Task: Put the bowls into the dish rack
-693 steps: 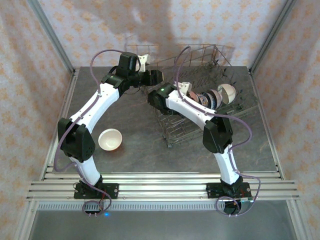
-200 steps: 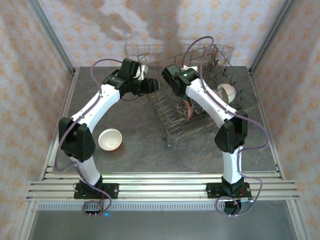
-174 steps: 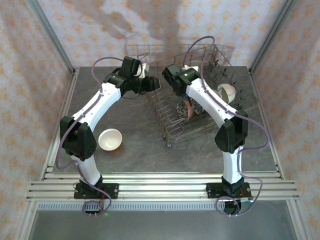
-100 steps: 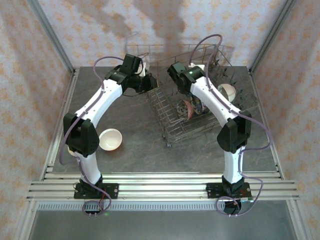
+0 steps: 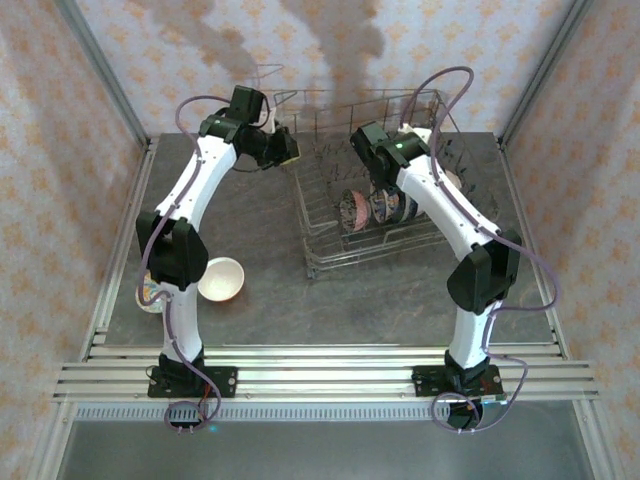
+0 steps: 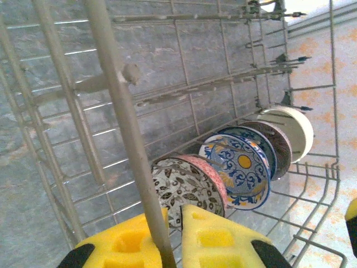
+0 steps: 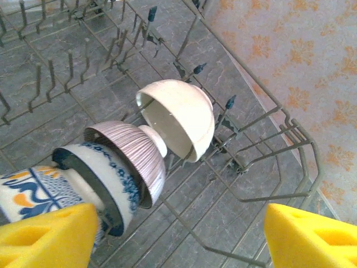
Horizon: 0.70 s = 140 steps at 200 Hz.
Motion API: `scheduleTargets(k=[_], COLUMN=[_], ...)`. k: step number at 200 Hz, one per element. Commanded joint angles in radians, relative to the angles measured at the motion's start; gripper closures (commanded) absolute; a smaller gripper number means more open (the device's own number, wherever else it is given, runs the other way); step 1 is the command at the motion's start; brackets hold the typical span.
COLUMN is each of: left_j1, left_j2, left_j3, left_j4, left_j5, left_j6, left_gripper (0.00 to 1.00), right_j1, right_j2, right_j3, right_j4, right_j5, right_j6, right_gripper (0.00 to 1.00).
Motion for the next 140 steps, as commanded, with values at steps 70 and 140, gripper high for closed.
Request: scheduleTargets(k=[70,140], left_j1=[0.094,0.109], left_j2=[-0.214,-0.605], left_j3=[-0.058,-0.605], left_j4=[-0.005,-0.057], left_j5=[-0.287,-0.540], left_j6=[0.110,-0.147], left_gripper=[0.27,0.25], right_j1=[-0.005,-0.006], right_j2=[-0.147,-0.265], right_j3=[-0.111,-0.235], right_j4=[0.039,0.143], right_j5=[-0.035,-0.141], right_j6=[-0.052,-0.215], right_gripper=[0.22,0.22])
